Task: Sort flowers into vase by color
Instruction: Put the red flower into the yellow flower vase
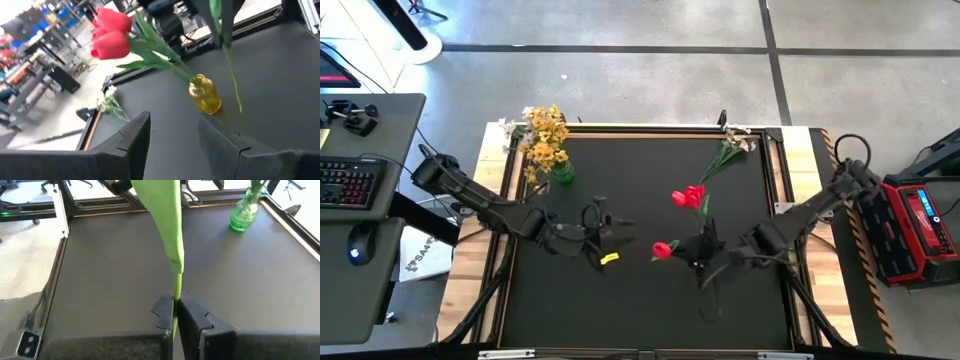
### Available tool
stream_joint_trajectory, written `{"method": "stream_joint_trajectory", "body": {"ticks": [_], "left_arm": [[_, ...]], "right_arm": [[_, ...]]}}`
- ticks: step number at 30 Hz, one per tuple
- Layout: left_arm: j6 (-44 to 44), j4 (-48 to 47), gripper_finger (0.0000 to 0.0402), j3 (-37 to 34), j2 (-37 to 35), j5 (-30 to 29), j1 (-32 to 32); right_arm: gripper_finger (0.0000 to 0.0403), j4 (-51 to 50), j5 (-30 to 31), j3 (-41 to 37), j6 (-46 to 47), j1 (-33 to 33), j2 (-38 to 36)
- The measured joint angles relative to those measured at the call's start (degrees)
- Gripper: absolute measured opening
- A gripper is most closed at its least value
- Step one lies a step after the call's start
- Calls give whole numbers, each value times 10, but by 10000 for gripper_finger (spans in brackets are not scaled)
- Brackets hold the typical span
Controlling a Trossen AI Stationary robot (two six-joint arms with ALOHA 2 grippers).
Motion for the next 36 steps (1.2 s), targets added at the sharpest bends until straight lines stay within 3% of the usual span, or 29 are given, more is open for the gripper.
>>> {"method": "stream_joint_trajectory", "body": {"ticks": [4,12,24,30,36], "left_arm": [[-20,-32,152,0,1,22,1],[-47,-27,152,0,5,169,24],[-50,-7,152,0,35,175,62],[-45,55,152,-1,111,232,86],[-22,83,152,-1,150,285,104]], "right_arm": [[1,-41,3,0,29,30,-21],[0,-151,2,0,147,110,-82],[0,-466,158,-18,505,211,-164],[0,-469,211,-77,542,205,-198],[0,-394,256,-123,498,205,-243]]}}
